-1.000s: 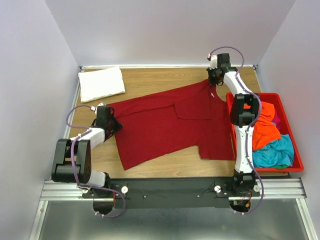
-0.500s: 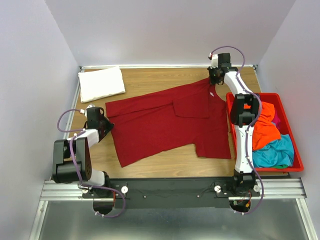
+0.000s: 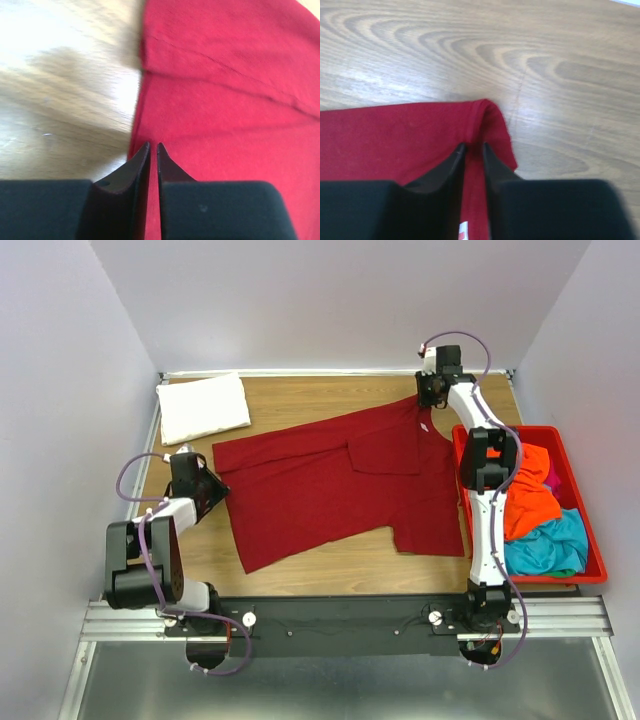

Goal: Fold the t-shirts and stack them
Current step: Fold the tshirt

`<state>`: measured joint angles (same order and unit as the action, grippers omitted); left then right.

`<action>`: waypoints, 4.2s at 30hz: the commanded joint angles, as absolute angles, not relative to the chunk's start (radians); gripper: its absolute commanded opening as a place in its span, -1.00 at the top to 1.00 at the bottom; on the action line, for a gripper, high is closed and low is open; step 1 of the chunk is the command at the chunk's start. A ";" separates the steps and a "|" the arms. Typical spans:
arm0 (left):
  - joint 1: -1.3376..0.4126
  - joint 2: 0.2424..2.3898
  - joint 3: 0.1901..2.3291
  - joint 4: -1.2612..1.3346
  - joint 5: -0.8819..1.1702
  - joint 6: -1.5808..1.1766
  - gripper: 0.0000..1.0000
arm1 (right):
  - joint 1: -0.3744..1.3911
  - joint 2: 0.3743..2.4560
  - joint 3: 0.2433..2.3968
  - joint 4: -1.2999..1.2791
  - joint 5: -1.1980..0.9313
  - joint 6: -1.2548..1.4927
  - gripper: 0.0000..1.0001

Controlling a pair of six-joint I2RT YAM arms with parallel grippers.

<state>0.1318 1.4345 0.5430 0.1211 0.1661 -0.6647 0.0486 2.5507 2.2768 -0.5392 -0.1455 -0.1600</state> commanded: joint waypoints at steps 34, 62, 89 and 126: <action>-0.239 0.876 0.763 -0.038 0.221 0.104 -0.91 | 0.075 1.384 1.008 -0.873 -0.870 -0.939 -0.31; -0.471 0.664 0.716 -0.440 0.152 0.586 -0.96 | 0.063 1.238 0.848 -0.700 -0.778 -0.825 -0.38; -0.877 0.831 0.693 -0.537 -0.132 0.519 -0.72 | 0.061 1.255 0.850 -0.693 -0.756 -0.815 -0.39; -0.707 0.897 0.971 -0.482 -0.129 -0.293 -0.82 | 0.005 1.232 0.851 -0.617 -0.658 -0.689 -0.39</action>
